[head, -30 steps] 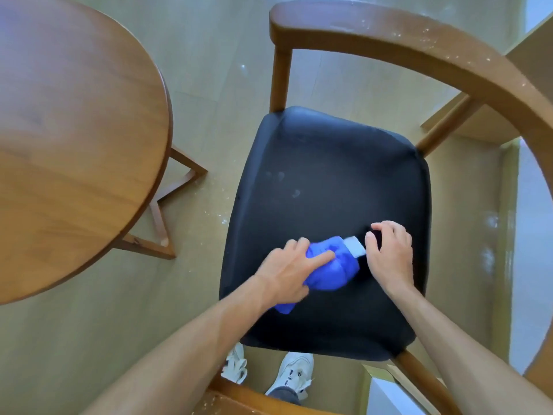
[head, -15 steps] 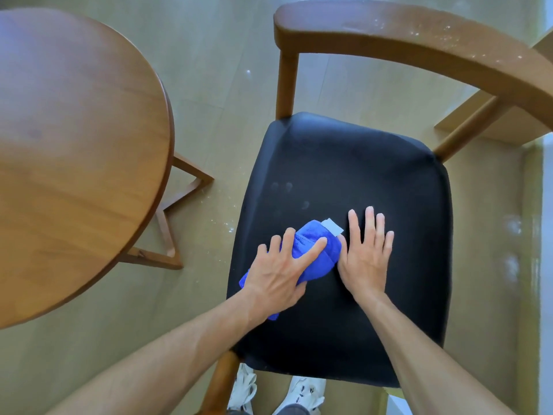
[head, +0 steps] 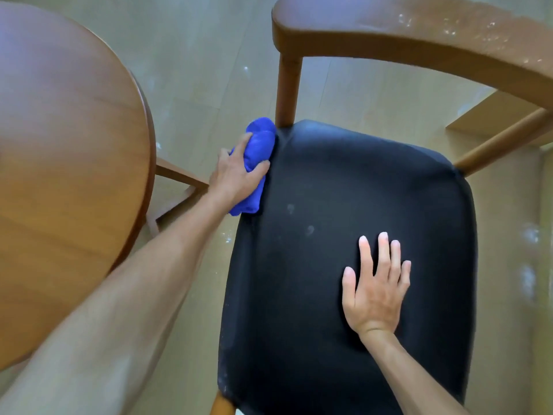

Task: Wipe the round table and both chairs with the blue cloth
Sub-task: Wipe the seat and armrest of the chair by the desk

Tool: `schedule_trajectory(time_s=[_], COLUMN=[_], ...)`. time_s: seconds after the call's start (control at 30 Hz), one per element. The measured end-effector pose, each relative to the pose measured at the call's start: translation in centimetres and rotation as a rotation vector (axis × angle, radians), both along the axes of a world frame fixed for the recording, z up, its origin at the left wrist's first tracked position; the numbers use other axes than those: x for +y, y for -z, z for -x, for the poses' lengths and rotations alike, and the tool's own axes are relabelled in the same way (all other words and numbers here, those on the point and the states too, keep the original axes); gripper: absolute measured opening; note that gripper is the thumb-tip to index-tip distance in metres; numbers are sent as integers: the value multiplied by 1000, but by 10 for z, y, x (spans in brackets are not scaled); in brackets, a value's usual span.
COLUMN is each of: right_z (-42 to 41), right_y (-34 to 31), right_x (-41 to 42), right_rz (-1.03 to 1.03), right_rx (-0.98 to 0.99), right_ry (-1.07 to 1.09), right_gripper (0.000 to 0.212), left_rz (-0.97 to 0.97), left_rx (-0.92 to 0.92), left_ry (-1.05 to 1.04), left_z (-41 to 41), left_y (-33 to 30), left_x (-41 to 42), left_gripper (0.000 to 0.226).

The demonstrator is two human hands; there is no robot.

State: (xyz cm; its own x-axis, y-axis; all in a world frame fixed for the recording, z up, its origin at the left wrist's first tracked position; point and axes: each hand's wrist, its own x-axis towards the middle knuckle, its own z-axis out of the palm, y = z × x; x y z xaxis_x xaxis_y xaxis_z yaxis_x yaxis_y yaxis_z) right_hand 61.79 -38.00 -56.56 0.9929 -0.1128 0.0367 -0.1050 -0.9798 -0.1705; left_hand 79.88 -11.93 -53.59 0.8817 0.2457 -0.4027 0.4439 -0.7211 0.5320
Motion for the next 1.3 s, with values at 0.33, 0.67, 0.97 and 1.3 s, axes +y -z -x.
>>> schedule_trajectory(time_s=[0.33,0.67,0.97,1.3], right_z=[0,1,3,3], right_y=[3,3,0,7], right_x=[2,3,3,-1], right_rz=[29,22,4,31], right_rx=[-27,-33,11,1], right_ry=[4,1,9,-16], right_gripper=[58,57,57,55], left_rz=[218,-125,-90,-120], left_rx=[58,-223,-436,-428], left_ry=[-171,3,802,864], left_z=[304,144,284,194], left_y=[-13,-16,-9,-15], left_x=[10,-21,15,-31], left_gripper=[47,57,57,48])
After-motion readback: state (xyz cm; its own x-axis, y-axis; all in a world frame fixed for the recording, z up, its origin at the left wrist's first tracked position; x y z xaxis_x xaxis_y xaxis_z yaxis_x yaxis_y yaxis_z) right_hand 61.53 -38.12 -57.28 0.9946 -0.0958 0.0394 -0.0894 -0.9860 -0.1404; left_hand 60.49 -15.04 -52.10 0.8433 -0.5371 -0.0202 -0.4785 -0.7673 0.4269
